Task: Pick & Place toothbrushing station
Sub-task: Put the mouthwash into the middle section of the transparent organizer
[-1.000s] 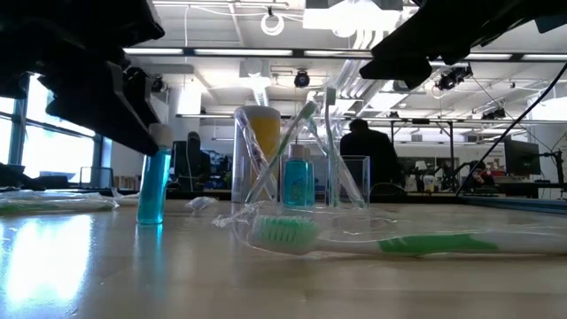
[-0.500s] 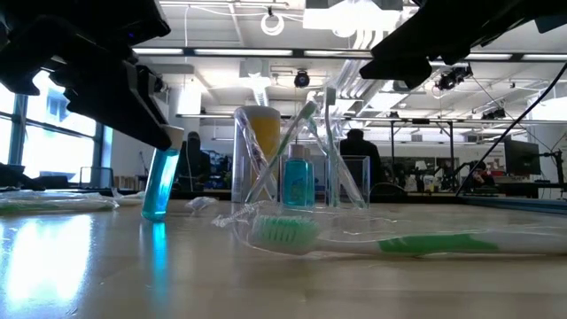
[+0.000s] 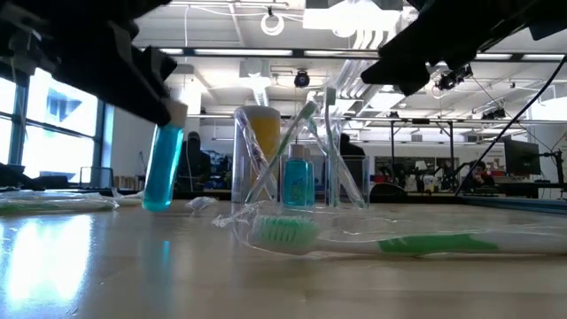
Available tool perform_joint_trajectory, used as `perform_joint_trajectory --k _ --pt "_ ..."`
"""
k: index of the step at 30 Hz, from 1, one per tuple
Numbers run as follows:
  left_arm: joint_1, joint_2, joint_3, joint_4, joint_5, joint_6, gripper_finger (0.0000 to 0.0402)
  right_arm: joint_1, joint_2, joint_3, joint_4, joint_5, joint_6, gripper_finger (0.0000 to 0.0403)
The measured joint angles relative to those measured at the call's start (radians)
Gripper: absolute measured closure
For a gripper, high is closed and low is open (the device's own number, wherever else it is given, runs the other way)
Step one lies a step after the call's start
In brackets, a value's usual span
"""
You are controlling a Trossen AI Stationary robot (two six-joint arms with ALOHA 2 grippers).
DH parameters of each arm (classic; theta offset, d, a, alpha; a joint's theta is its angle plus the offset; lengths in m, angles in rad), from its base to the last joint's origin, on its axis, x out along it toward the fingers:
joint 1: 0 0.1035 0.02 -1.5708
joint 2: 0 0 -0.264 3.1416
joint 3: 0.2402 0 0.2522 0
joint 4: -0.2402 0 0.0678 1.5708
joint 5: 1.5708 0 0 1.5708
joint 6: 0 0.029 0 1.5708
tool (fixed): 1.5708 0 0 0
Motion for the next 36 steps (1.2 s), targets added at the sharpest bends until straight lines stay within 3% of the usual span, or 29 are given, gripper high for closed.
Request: perform_joint_trajectory --k 5,12,16,21,25,30,36 --pt "0.000 0.000 0.059 0.006 0.099 0.134 0.0323 0.000 0.087 0.000 0.090 0.000 -0.026 0.0208" --pt "0.001 0.000 0.167 0.141 0.293 0.421 0.0323 -0.004 0.187 0.000 0.362 -0.003 -0.222 0.0208" --pt "0.001 0.000 0.223 0.171 0.419 0.543 0.0323 -0.004 0.202 0.000 0.461 -0.075 -0.305 0.0208" --pt "0.018 0.000 0.256 0.173 0.444 0.650 0.0323 -0.004 0.202 0.000 0.541 -0.179 -0.326 0.0208" --pt "0.065 0.000 0.268 0.196 0.453 0.653 0.0323 -0.004 0.202 0.014 0.568 -0.187 -0.278 0.0208" --pt "0.144 0.000 0.268 0.191 0.688 0.667 0.0323 -0.009 0.202 0.050 0.479 -0.182 -0.133 0.0203" --pt "0.227 0.000 0.268 0.193 0.965 0.753 0.0323 -0.029 0.202 0.095 0.435 -0.287 0.023 0.0183"
